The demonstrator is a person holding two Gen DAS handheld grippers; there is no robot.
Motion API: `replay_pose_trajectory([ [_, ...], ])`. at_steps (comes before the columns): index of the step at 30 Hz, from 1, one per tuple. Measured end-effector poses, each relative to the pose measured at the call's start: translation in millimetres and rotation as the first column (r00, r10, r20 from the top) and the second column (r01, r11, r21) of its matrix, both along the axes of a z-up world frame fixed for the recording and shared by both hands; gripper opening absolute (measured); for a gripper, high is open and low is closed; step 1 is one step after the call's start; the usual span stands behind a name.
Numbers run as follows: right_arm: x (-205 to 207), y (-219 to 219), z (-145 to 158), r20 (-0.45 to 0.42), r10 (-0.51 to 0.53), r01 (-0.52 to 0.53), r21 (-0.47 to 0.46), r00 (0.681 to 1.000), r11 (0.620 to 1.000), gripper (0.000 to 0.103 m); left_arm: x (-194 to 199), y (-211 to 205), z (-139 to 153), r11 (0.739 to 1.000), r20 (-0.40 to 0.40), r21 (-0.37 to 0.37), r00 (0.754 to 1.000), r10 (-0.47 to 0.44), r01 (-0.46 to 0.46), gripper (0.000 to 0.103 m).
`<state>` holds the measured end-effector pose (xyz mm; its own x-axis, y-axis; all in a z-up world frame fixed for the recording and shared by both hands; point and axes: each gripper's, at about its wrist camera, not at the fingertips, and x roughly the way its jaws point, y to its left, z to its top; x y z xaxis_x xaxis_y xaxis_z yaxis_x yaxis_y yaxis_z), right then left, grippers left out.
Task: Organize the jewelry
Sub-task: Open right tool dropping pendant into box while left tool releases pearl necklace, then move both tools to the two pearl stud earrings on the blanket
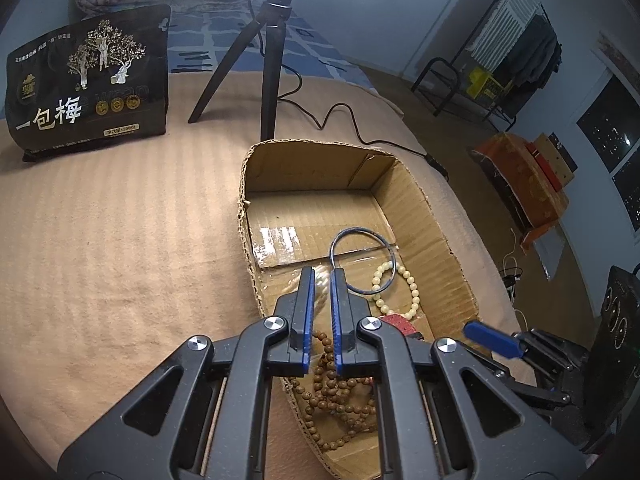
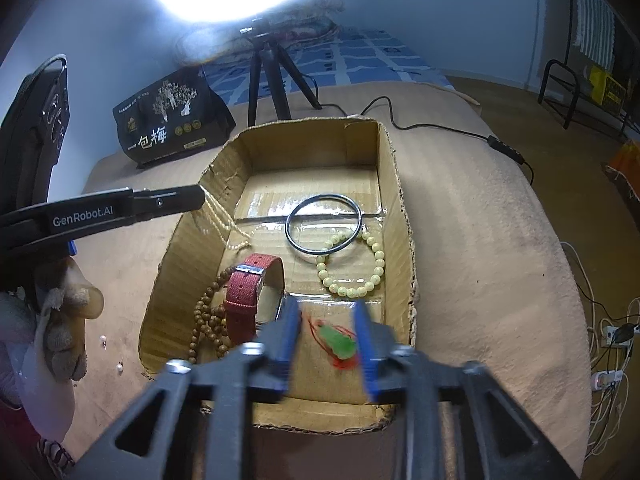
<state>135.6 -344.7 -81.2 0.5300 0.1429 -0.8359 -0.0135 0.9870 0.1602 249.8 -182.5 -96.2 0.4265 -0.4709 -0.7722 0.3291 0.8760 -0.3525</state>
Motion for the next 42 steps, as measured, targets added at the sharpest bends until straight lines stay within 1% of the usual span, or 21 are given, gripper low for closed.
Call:
replay_pose_trajectory([
  [1,-0.6,0.2,0.8,0.002,-0.004,0.004,-0.003,1.0,1.0,0.039,-0.7,0.5,0.7,1.0,0.002,0.005,1.0,-0.002,0.002,0.008],
  [3,-1.7,0.6,3.2,0.007,-0.007,0.007,-0.003,1.0,1.0,0.044,-2.1,1.9,1.7,1.0,0.003,0.007,1.0,-0.006,0.006,0.035],
  [5,-3.3,1.4,6.2,0.017,-0.01,0.01,-0.007,1.0,1.0,0.056,-5.3,4.2,4.0,1.0,0.01,0.011,1.0,-0.007,0.006,0.035],
  [10,-9.2,9.5,13.4,0.035,-0.001,0.001,-0.015,0.999,1.0,0.06,-14.5,15.1,13.2,1.0,0.031,0.021,1.0,-0.001,0.001,0.035],
  [15,-18.4,20.5,22.5,0.055,0.015,-0.014,-0.021,0.998,1.0,0.068,-23.6,36.0,22.4,0.999,0.047,0.037,0.999,0.02,-0.022,0.035],
  [18,-25.1,26.1,28.3,0.07,0.02,-0.019,-0.011,0.997,1.0,0.075,-31.1,52.8,26.2,0.998,0.055,0.043,0.998,0.04,-0.042,0.035],
  [20,-29.7,29.8,32.1,0.082,0.026,-0.026,-0.004,0.996,1.0,0.085,-35.9,62.4,27.8,0.997,0.063,0.06,0.997,0.048,-0.052,0.035],
  [24,-38.2,41.5,35.8,0.088,0.048,-0.05,0.022,0.995,0.998,0.088,-51.4,89.9,28.2,0.993,0.069,0.085,0.995,0.073,-0.078,0.035],
  [28,-45.7,55.3,35.9,0.082,0.081,-0.086,0.052,0.993,0.995,0.095,-68.9,116.5,28.5,0.985,0.079,0.146,0.994,0.08,-0.091,0.036],
  [30,-49.6,63.8,36.9,0.091,0.096,-0.101,0.051,0.991,0.994,0.096,-75.5,129.9,28.0,0.982,0.068,0.163,0.994,0.088,-0.098,0.036],
  [34,-56.5,80.6,37.6,0.118,0.119,-0.124,0.034,0.986,0.992,0.096,-89.7,152.3,21.1,0.982,0.044,0.163,0.995,0.092,-0.098,0.036],
  [37,-60.8,97.0,33.9,0.122,0.153,-0.157,0.02,0.981,0.987,0.096,-98.1,164.0,6.2,0.979,0.02,0.18,0.996,0.089,-0.092,0.036],
  [41,-66.4,119.8,26.5,0.111,0.221,-0.22,-0.019,0.969,0.975,0.094,-104.1,173.4,-12.4,0.984,-0.039,0.157,0.995,0.092,-0.085,0.036],
  [42,-67.8,124.2,24.1,0.106,0.236,-0.235,-0.02,0.966,0.972,0.092,-104.6,175.6,-18.5,0.986,-0.062,0.147,0.994,0.091,-0.082,0.033],
])
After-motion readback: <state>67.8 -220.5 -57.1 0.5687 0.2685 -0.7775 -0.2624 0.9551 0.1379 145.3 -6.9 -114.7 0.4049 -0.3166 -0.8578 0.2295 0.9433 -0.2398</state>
